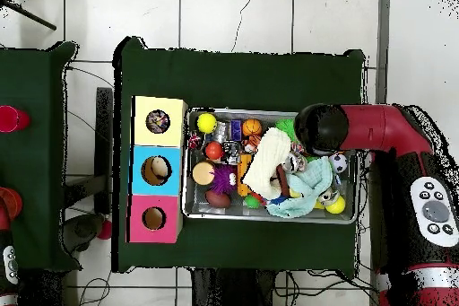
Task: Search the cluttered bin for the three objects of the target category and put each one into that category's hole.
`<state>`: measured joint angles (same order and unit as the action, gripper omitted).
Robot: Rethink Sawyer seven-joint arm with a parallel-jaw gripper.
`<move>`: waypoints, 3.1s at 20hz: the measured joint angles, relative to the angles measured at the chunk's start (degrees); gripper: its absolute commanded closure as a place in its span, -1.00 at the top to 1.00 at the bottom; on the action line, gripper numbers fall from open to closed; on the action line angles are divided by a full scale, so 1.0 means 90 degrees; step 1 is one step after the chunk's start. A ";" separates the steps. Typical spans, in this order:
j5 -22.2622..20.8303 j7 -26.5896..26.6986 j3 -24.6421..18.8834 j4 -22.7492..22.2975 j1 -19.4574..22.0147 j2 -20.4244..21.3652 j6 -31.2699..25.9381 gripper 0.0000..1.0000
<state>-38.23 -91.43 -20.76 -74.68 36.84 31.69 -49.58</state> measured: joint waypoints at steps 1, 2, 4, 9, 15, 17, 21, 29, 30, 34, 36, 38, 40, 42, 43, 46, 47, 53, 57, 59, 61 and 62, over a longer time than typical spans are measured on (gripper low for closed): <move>0.0010 0.0000 -0.0005 -0.0017 0.0001 -0.0018 0.0000 1.00; 0.0022 0.0000 -0.0009 -0.0025 0.0001 -0.0024 0.0000 1.00; 0.0080 0.0000 -0.0032 -0.0063 0.0003 -0.0029 0.0000 1.00; 0.0194 0.0000 -0.0122 -0.0156 0.0003 -0.0027 0.0001 1.00; 0.0220 0.0000 -0.0218 -0.0212 0.0004 -0.0052 0.0001 1.00; 0.0221 0.0000 -0.0251 -0.0215 0.0008 -0.0063 0.0000 1.00; 0.0217 0.0000 -0.0314 -0.0214 0.0035 -0.0115 0.0001 1.00; 0.0070 0.0000 -0.0313 -0.0213 0.0150 -0.0437 0.0196 1.00; 0.0008 0.0000 -0.0313 -0.0213 0.0160 -0.0497 0.0235 1.00; -0.0154 0.0000 -0.0315 -0.0214 0.0158 -0.0612 0.0258 1.00; -0.0206 0.0000 -0.0314 -0.0215 0.0159 -0.0636 0.0260 1.00; -0.0253 0.0000 -0.0315 -0.0217 0.0158 -0.0637 0.0260 1.00; -0.0257 0.0000 -0.0315 -0.0219 0.0158 -0.0629 0.0260 1.00; -0.0259 0.0000 -0.0314 -0.0223 0.0157 -0.0618 0.0260 1.00; -0.0260 0.0000 -0.0315 -0.0228 0.0156 -0.0606 0.0260 1.00; -0.0262 0.0000 -0.0314 -0.0247 0.0154 -0.0522 0.0228 1.00; -0.0262 0.0000 -0.0314 -0.0254 0.0155 -0.0500 0.0212 1.00; -0.0262 0.0085 -0.0320 -0.0417 0.0158 -0.0087 -0.0228 1.00; -0.0244 0.0196 -0.0338 -0.0463 0.0173 0.0082 -0.0398 1.00; -0.0235 0.0231 -0.0343 -0.0469 0.0184 0.0145 -0.0425 1.00; -0.0234 0.0236 -0.0343 -0.0469 0.0192 0.0196 -0.0425 1.00; -0.0235 0.0236 -0.0342 -0.0470 0.0192 0.0196 -0.0425 1.00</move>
<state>-40.34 -89.31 -23.84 -78.91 38.58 33.45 -53.40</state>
